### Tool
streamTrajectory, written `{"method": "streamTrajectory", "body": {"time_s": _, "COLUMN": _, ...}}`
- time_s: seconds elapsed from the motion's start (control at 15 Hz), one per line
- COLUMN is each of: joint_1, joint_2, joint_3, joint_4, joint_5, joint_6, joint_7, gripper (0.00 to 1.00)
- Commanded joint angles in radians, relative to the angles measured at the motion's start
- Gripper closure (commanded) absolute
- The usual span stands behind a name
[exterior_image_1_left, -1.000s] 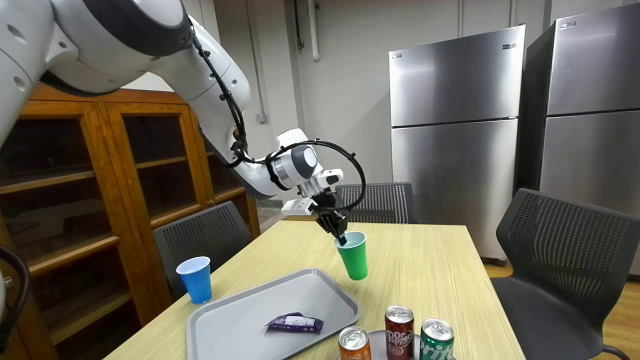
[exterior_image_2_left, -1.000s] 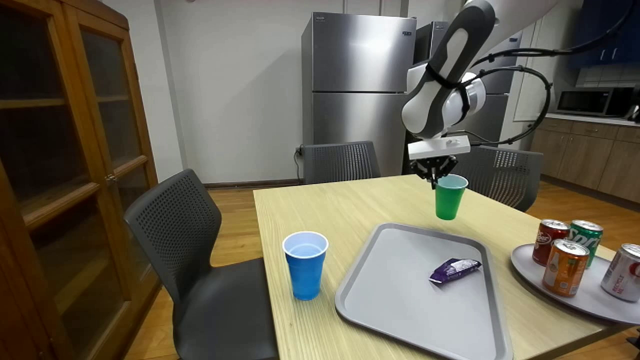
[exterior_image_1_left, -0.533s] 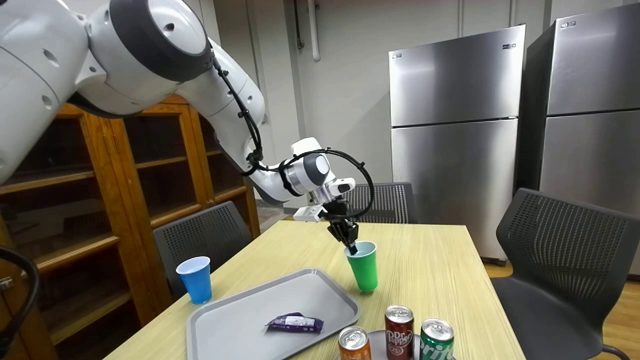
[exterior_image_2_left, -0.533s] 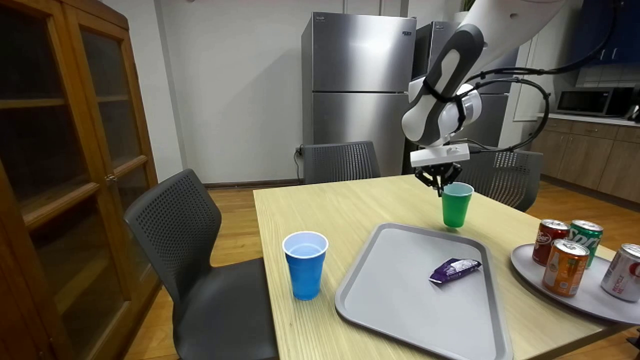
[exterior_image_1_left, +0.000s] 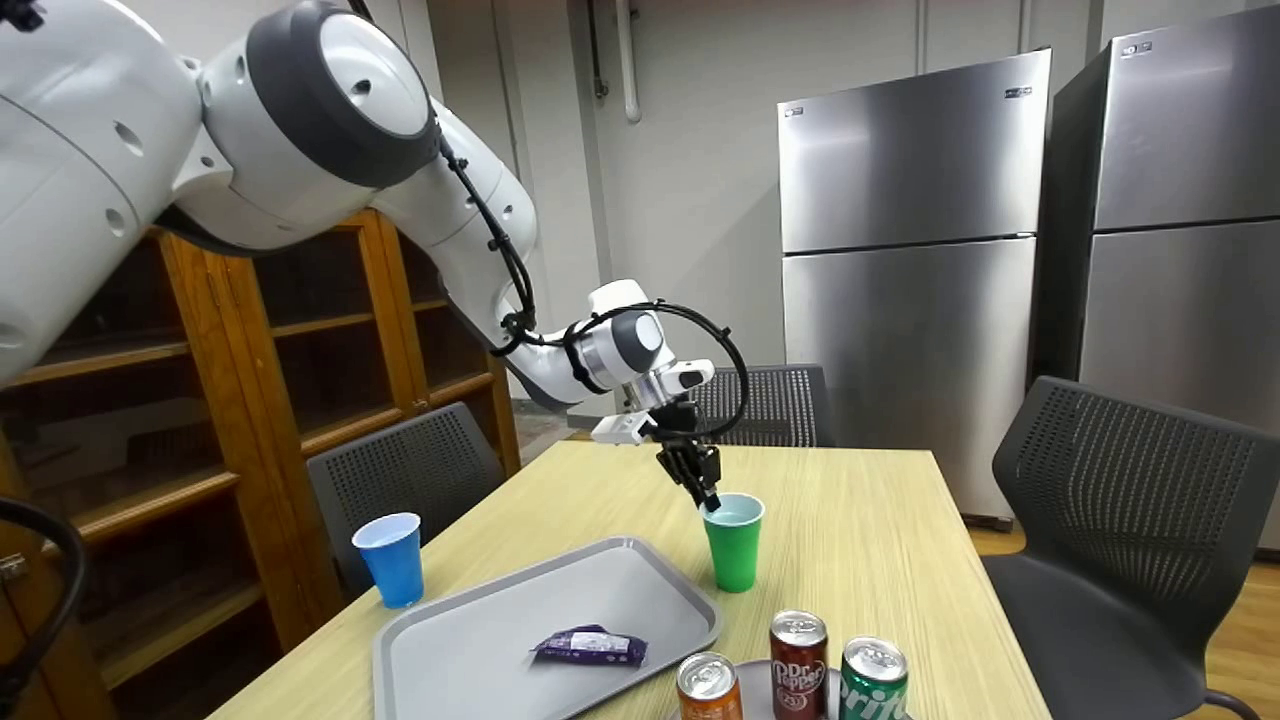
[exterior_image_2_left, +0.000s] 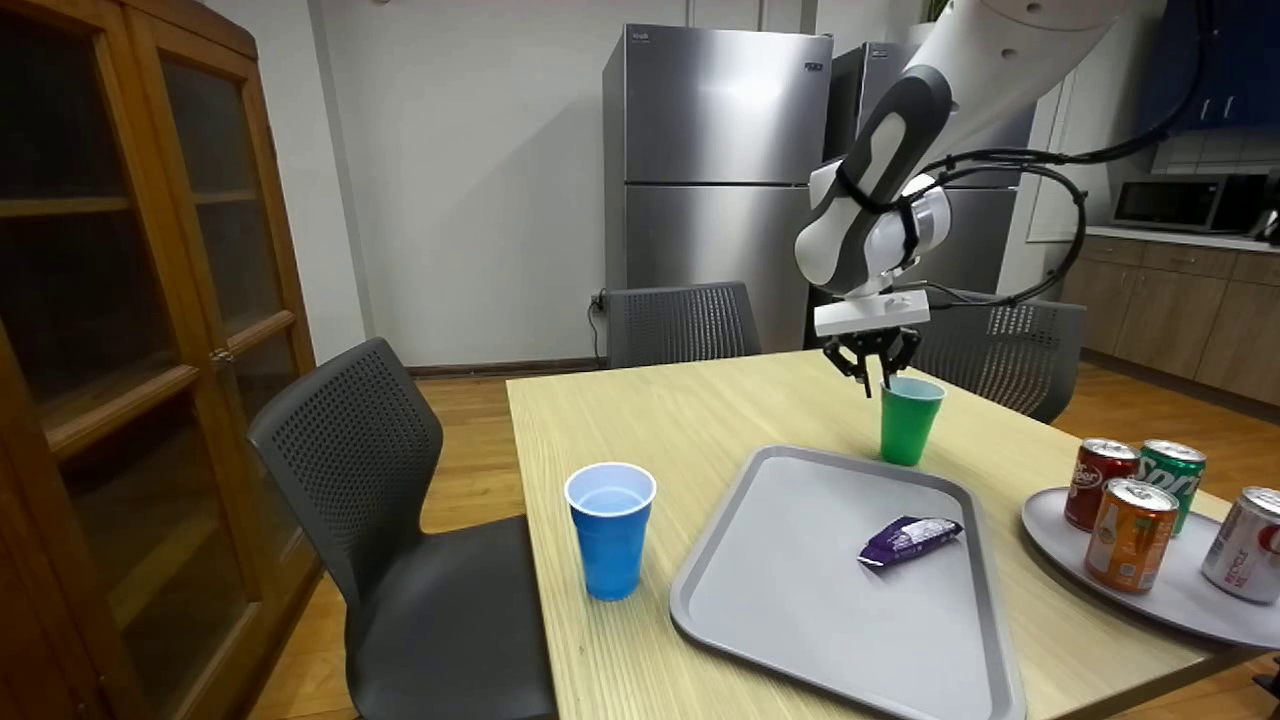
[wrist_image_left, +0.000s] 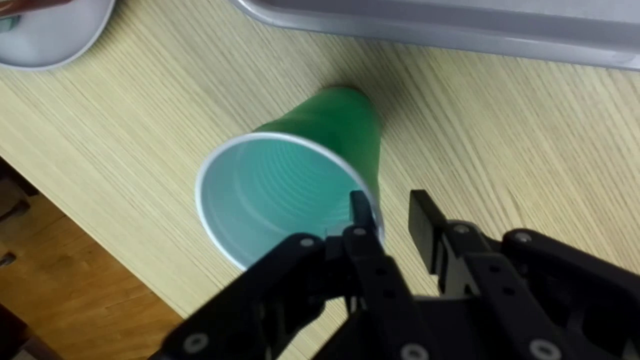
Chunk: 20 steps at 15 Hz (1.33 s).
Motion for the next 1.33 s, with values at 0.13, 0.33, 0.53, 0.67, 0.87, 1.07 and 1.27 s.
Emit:
{"method": "streamTrajectory", "body": {"time_s": 0.13, "joint_1": 0.013, "joint_2": -0.071, "joint_3": 0.026, "joint_4": -0.043, "joint_5": -0.021, "joint_6": 0.028, "joint_7": -0.008, "gripper": 0.26}}
{"method": "streamTrajectory", "body": {"time_s": 0.33, "joint_1": 0.039, "joint_2": -0.118, "joint_3": 0.039, "joint_4": -0.097, "joint_5": -0.035, "joint_6": 0.057, "joint_7": -0.020, "gripper": 0.05}}
{"method": "streamTrajectory", "body": {"time_s": 0.53, "joint_1": 0.064, "joint_2": -0.153, "joint_3": 0.053, "joint_4": -0.150, "joint_5": -0.051, "joint_6": 0.053, "joint_7": -0.016, "gripper": 0.00}}
{"method": "streamTrajectory", "body": {"time_s": 0.67, "joint_1": 0.092, "joint_2": -0.166, "joint_3": 0.047, "joint_4": -0.184, "joint_5": -0.060, "joint_6": 0.039, "joint_7": 0.023, "gripper": 0.00}}
{"method": "streamTrajectory", "body": {"time_s": 0.87, "joint_1": 0.123, "joint_2": -0.184, "joint_3": 0.041, "joint_4": -0.238, "joint_5": -0.065, "joint_6": 0.042, "joint_7": 0.076, "gripper": 0.00}}
{"method": "streamTrajectory", "body": {"time_s": 1.07, "joint_1": 0.150, "joint_2": -0.202, "joint_3": 0.036, "joint_4": -0.299, "joint_5": -0.059, "joint_6": 0.042, "joint_7": 0.171, "gripper": 0.00}}
{"method": "streamTrajectory", "body": {"time_s": 1.27, "joint_1": 0.158, "joint_2": -0.219, "joint_3": 0.046, "joint_4": -0.358, "joint_5": -0.048, "joint_6": 0.047, "joint_7": 0.263, "gripper": 0.00}}
